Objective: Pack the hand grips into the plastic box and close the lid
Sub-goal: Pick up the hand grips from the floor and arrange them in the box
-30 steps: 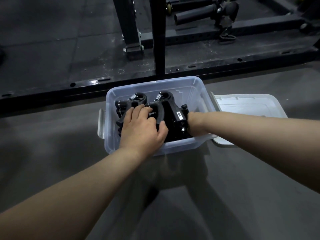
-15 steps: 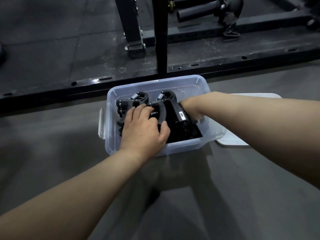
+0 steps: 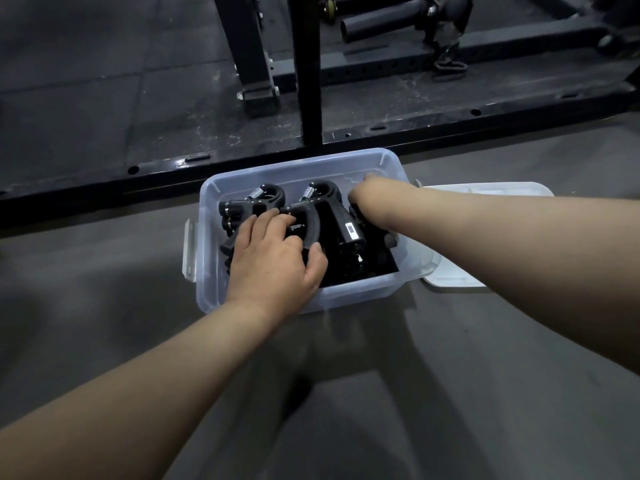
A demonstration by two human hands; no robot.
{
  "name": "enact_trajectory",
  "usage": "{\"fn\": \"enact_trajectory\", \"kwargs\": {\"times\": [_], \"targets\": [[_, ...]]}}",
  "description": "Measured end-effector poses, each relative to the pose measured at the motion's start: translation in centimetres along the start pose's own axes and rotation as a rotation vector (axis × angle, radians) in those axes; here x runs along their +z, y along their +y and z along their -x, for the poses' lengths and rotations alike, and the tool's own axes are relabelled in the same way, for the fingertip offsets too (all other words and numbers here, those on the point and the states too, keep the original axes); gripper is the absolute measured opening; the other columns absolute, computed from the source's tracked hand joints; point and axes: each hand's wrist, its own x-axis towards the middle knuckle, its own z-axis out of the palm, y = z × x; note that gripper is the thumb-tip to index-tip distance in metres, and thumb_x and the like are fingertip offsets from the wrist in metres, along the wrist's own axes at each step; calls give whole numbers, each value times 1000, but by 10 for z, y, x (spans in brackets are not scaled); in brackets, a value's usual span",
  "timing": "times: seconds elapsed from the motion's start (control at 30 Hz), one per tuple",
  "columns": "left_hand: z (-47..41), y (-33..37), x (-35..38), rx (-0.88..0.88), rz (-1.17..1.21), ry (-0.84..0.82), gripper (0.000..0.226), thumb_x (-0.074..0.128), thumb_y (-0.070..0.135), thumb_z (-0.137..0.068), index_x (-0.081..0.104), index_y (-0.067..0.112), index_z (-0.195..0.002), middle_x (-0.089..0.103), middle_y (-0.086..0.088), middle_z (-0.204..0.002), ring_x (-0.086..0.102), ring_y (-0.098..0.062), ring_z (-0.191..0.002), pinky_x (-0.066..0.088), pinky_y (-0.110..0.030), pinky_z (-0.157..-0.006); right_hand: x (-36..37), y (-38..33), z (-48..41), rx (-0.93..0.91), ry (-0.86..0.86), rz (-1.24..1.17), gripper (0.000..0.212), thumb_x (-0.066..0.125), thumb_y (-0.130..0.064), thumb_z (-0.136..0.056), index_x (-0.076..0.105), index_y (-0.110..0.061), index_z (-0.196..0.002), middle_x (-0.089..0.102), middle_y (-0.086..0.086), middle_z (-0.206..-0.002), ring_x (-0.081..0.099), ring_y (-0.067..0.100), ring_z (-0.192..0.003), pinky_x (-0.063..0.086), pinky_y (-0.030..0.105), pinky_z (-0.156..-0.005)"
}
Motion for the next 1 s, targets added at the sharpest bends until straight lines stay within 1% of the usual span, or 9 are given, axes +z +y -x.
{"fn": "enact_trajectory", "kwargs": {"times": [0.13, 0.27, 0.33, 0.4, 0.47, 0.53, 0.63, 0.77, 1.0], "targets": [[0, 1, 0, -1, 0, -5, 60, 27, 50, -90, 77, 17, -89, 54, 1, -137, 32, -18, -139, 13, -40, -119, 12, -3, 1, -43, -107, 4, 32, 63, -14, -88, 62, -9, -120, 63, 9, -120, 61, 28, -110, 45, 32, -81], [0, 0, 0, -2, 1, -3, 59, 27, 50, -90, 76, 18, -88, 54, 0, -137, 32, -18, -139, 14, -40, -119, 8, -3, 17, -65, -91, 128, 41, 72, -32, -84, 61, -9, -116, 64, 3, -106, 60, 23, -91, 43, 27, -71], [0, 0, 0, -6, 1, -3, 59, 28, 50, -90, 76, 17, -89, 54, 1, -137, 31, -18, -139, 14, -39, -119, 4, -5, 24, -43, -107, 203, 44, 70, -36, -85, 59, -12, -120, 60, 2, -107, 58, 21, -93, 43, 26, -71], [0, 0, 0, -7, 1, -7, 59, 28, 50, -90, 76, 17, -90, 54, 1, -138, 31, -18, -139, 12, -39, -120, 4, -7, 26, -46, -127, 267, 37, 65, -31, -88, 60, -14, -121, 58, 1, -98, 59, 20, -89, 42, 23, -60], [0, 1, -1, -5, 2, -11, 59, 28, 51, -90, 76, 17, -91, 53, 1, -139, 30, -19, -139, 11, -38, -119, 7, -8, 26, -59, -132, 304, 28, 60, -20, -89, 63, -14, -116, 52, 1, -83, 53, 18, -69, 38, 23, -51], [0, 1, -1, -6, 3, -8, 59, 28, 51, -90, 76, 17, -90, 53, 1, -139, 30, -18, -139, 11, -38, -119, 13, -9, 26, -123, -141, 327, 26, 59, -16, -88, 65, -13, -113, 53, 2, -83, 53, 19, -70, 49, 28, -65], [0, 1, -1, -6, 4, -13, 59, 28, 51, -91, 76, 18, -90, 52, 1, -139, 30, -18, -139, 11, -39, -119, 35, -7, 28, -184, -51, 352, 38, 64, -27, -85, 60, -15, -121, 51, 9, -113, 51, 24, -97, 50, 35, -92], [1, 1, -2, -11, 8, -12, 58, 28, 51, -91, 76, 18, -90, 52, 1, -139, 29, -18, -139, 11, -38, -120, 58, -1, 30, -188, 128, 339, 41, 50, -24, -93, 52, -12, -132, 38, 16, -130, 43, 34, -117, 46, 40, -92], [1, 1, -3, -8, 11, -19, 60, 26, 51, -91, 76, 18, -92, 52, 1, -140, 29, -17, -140, 11, -39, -120, 50, 3, 30, -304, 172, 511, 44, 56, -39, -90, 56, -17, -128, 47, 11, -132, 49, 30, -116, 39, 36, -93]]}}
